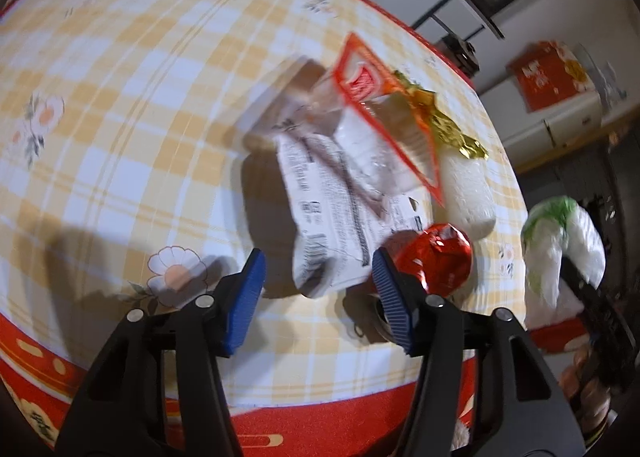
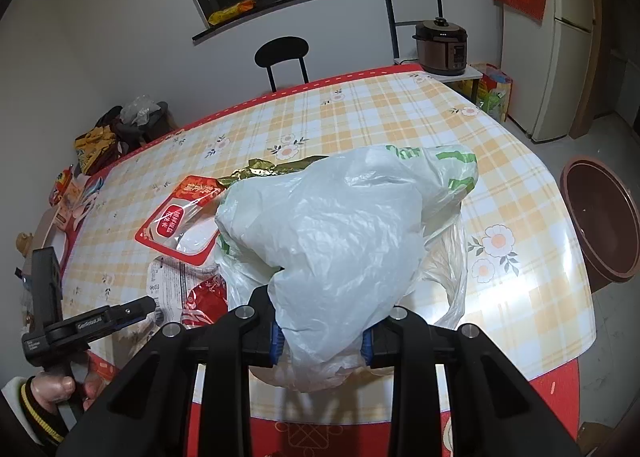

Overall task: Collect trash
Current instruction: 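Grasp the red-orange rice package with the left tool while the right tool holds the bag, then drop the white bag from the right tool into the bin while the left holds the package, then carry the red-orange package in the left tool over the bin and open it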

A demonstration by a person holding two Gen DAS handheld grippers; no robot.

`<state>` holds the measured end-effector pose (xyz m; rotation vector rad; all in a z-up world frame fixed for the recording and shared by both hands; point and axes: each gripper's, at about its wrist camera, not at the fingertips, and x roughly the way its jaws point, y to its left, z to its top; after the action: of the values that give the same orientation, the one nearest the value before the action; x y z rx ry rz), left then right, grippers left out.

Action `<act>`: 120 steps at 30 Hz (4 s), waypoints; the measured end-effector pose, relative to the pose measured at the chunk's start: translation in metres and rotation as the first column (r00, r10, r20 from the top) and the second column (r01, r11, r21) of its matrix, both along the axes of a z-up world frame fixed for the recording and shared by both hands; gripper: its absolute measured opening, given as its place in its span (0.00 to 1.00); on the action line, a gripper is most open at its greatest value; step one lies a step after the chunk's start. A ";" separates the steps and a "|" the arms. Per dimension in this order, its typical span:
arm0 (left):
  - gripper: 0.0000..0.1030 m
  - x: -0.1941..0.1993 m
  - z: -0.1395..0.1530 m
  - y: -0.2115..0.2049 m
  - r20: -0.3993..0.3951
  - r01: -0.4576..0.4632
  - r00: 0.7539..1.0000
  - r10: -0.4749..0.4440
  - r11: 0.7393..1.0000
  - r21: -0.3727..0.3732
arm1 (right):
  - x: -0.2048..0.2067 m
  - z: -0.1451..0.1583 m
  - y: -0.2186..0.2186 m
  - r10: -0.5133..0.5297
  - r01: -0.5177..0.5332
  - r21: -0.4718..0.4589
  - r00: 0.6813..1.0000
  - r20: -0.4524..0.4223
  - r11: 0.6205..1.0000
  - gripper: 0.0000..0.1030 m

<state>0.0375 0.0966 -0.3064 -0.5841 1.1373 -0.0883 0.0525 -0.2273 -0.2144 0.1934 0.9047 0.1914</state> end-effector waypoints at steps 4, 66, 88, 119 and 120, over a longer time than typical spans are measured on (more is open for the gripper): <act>0.51 0.008 -0.016 0.008 -0.038 -0.044 0.998 0.042 0.997 -0.066 | 0.000 0.000 -0.001 0.001 -0.001 -0.009 1.000 -0.005 1.000 0.28; 0.28 0.018 0.127 -0.010 0.276 -0.134 0.957 0.086 0.978 0.159 | -0.005 0.006 -0.083 -0.097 0.095 0.067 0.995 0.024 0.993 0.28; 0.28 0.016 0.155 -0.168 0.303 -0.084 0.952 0.037 0.986 0.144 | 0.042 -0.029 -0.376 -0.422 0.424 0.048 0.905 -0.057 0.904 0.28; 0.28 0.068 0.146 -0.351 0.282 0.214 0.926 -0.249 0.965 0.151 | -0.004 0.022 -0.454 -0.482 0.475 0.091 0.872 0.087 0.876 0.95; 0.28 0.071 0.144 -0.362 0.280 0.232 0.922 -0.268 0.961 0.152 | -0.010 0.024 -0.455 -0.485 0.478 0.091 0.870 0.089 0.874 0.95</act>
<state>0.1087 -0.2657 -0.1620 -0.3048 0.9095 -0.3191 0.0429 -0.6820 -0.1905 0.4607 0.7156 -0.2343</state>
